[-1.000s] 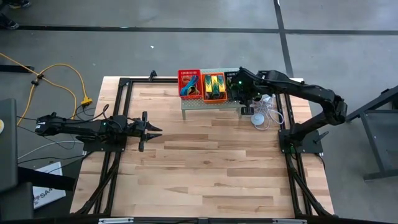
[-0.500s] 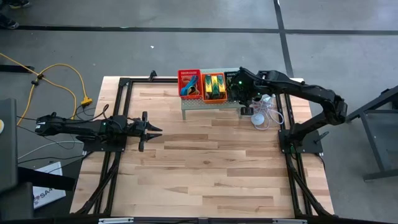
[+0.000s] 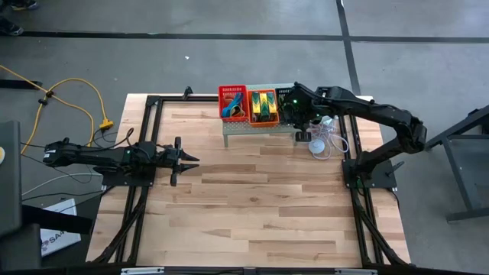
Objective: Pick & Place Office Desk Supplies
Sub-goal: Return to Home Position
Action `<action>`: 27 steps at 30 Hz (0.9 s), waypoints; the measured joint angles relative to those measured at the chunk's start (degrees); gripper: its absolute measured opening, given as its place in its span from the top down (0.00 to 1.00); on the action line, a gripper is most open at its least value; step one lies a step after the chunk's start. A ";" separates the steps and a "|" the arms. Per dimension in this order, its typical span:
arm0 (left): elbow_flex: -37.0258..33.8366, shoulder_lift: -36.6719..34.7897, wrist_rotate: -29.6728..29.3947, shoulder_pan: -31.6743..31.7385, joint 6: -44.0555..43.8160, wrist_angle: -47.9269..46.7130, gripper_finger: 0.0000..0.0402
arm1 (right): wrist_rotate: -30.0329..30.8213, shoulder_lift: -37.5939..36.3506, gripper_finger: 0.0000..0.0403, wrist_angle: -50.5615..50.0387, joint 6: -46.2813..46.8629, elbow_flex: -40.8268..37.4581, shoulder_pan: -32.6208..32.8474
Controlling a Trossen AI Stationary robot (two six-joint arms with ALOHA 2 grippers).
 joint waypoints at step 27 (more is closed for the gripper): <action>-0.02 0.02 0.00 -0.02 0.00 0.00 0.79 | 1.39 -0.96 0.52 1.14 -0.86 0.00 0.00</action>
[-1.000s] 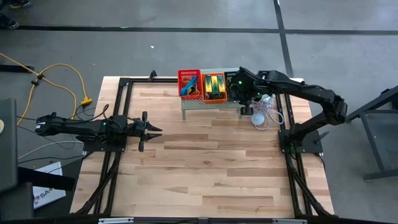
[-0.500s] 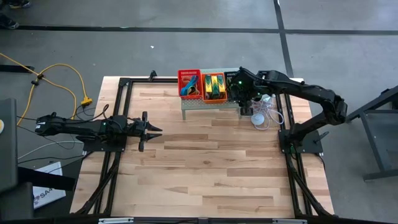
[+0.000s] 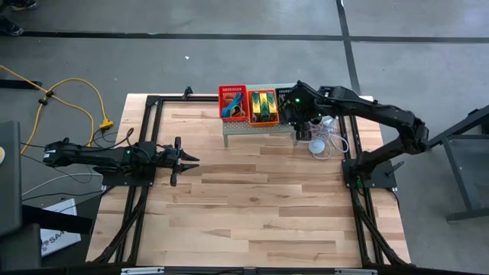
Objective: Pick & Place Office Desk Supplies
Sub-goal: Return to Home Position
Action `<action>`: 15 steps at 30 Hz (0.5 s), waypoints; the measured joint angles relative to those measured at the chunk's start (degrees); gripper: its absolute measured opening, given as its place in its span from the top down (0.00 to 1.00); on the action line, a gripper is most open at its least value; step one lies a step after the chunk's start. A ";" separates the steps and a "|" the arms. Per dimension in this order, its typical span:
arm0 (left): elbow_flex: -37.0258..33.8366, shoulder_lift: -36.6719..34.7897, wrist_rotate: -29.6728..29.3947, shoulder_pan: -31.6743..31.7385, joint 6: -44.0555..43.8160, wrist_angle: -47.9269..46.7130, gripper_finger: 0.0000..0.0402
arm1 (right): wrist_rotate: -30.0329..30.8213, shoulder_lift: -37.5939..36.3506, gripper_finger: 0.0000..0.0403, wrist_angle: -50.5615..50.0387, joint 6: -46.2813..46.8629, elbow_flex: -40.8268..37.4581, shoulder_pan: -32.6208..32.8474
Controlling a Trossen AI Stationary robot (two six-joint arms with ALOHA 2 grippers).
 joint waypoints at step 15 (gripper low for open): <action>0.02 0.00 -0.02 0.01 0.00 0.00 0.79 | -0.20 -4.11 0.52 1.64 0.30 0.00 0.07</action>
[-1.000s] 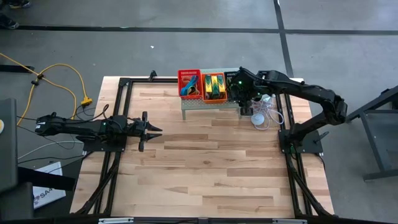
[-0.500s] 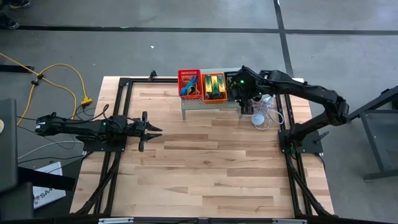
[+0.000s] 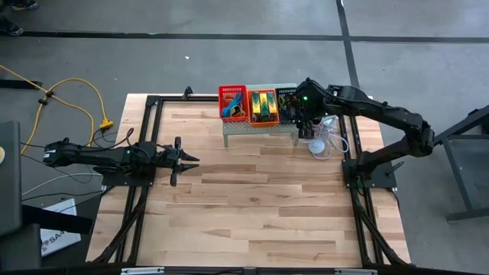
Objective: Pick & Place Office Desk Supplies
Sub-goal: Return to Home Position
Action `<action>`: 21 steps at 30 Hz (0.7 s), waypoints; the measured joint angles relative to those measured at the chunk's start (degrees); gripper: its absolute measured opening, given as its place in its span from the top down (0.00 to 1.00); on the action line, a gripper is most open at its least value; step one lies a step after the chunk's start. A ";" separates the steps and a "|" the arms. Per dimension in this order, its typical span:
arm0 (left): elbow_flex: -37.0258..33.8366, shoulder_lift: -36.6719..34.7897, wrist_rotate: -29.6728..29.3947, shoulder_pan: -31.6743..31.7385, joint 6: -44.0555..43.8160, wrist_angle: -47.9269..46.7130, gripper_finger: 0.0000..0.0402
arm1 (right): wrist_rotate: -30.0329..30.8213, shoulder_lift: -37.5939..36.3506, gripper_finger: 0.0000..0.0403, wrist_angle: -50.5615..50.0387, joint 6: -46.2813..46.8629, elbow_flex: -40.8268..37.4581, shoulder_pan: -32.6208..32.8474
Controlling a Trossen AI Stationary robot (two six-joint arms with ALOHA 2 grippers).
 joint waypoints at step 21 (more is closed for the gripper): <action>0.00 0.00 0.00 0.00 0.00 0.00 0.79 | -0.19 -0.04 0.52 0.44 3.32 0.00 5.70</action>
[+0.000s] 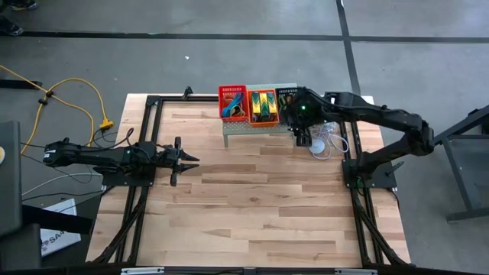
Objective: Pick & Place Office Desk Supplies
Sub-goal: Return to Home Position
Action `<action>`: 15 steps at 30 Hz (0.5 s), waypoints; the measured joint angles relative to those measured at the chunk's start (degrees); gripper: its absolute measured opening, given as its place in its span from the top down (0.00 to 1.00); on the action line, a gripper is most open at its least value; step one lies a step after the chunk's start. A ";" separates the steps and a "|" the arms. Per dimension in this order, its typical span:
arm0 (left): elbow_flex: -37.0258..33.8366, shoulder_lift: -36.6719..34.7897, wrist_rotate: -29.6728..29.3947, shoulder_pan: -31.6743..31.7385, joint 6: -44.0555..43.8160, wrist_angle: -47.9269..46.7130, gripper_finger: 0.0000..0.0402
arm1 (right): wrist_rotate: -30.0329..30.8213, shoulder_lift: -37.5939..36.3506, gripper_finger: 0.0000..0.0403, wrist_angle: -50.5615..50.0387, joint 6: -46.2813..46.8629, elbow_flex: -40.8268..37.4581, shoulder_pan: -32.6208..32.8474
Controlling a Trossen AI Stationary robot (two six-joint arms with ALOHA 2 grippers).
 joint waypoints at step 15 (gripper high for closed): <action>-0.01 -0.01 0.01 0.01 0.01 0.01 0.79 | 4.47 0.00 0.52 4.15 5.22 0.00 9.63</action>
